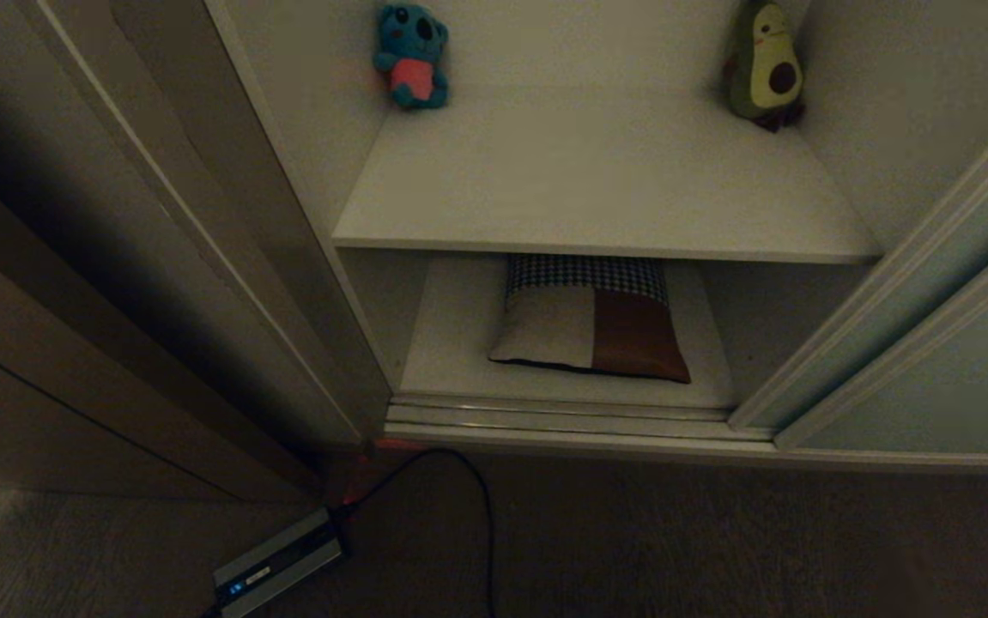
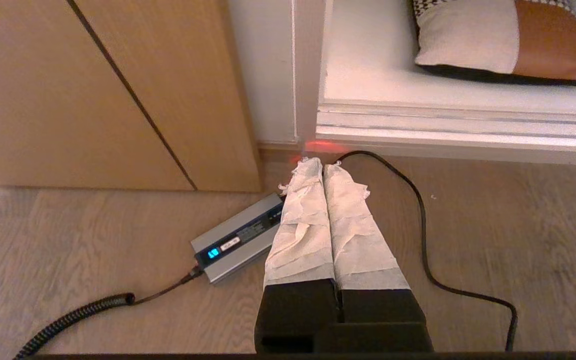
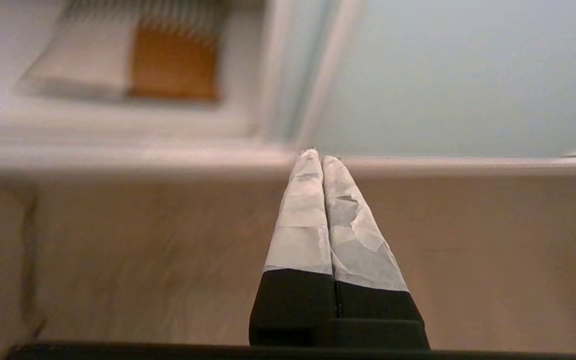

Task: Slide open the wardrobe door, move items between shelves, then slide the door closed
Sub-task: Close the door

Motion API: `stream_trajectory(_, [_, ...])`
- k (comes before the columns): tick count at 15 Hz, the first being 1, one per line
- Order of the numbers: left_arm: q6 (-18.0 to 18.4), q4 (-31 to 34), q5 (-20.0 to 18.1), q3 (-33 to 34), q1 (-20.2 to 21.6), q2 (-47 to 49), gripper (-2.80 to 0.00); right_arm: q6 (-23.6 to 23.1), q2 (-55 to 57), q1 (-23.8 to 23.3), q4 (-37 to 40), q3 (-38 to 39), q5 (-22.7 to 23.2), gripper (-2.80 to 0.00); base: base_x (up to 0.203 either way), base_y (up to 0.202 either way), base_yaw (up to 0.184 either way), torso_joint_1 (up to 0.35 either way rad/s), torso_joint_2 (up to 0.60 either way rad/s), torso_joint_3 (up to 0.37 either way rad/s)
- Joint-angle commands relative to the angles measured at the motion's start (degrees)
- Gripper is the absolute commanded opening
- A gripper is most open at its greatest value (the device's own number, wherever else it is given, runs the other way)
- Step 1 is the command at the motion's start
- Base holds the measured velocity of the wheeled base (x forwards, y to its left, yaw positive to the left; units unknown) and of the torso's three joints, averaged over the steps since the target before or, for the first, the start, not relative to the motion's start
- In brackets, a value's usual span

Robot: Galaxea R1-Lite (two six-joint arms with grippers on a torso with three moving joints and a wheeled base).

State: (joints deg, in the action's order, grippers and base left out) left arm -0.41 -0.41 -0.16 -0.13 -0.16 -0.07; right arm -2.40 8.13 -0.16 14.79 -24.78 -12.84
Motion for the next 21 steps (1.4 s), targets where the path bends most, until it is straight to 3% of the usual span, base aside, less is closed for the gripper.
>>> stream_trajectory(1, [-0.02, -0.02, -0.02, -0.04, -0.02, -0.01, -2.8, -0.12, 7.27, 0.0, 0.13, -6.72, -2.58, -2.8, 0.0, 0.0, 0.0, 0.0, 0.0, 0.0])
stream_trajectory(6, [-0.02, -0.02, -0.02, -0.04, -0.02, -0.01, -2.8, -3.16, 26.02, -0.23, 0.68, -32.82, -6.88, -2.8, 0.0, 0.0, 0.0, 0.0, 0.0, 0.0])
stream_trajectory(8, [-0.02, -0.02, -0.02, -0.04, -0.02, -0.01, -2.8, -3.53, 34.82, -4.71, 1.71, -44.46, -4.7, -2.8, 0.0, 0.0, 0.0, 0.0, 0.0, 0.0])
stream_trajectory(11, [-0.02, -0.02, -0.02, -0.04, -0.02, -0.01, -2.8, -3.75, 42.82, -22.46, 3.13, -53.09, 9.41, -2.8, 0.0, 0.0, 0.0, 0.0, 0.0, 0.0])
stream_trajectory(14, [-0.02, -0.02, -0.02, -0.03, -0.02, -0.01, -2.8, -4.11, 50.0, -39.86, 4.06, -58.87, 30.55, -2.8, 0.0, 0.0, 0.0, 0.0, 0.0, 0.0])
stream_trajectory(18, [-0.02, -0.02, -0.02, 0.05, -0.02, -0.01, -2.8, -4.97, 57.55, -50.42, 4.3, -62.49, 44.25, -2.8, 0.0, 0.0, 0.0, 0.0, 0.0, 0.0])
stream_trajectory(21, [-0.02, -0.02, -0.02, 0.04, -0.02, -0.01, -2.8, -4.63, 61.12, -61.75, 4.55, -64.22, 59.7, -2.8, 0.0, 0.0, 0.0, 0.0, 0.0, 0.0])
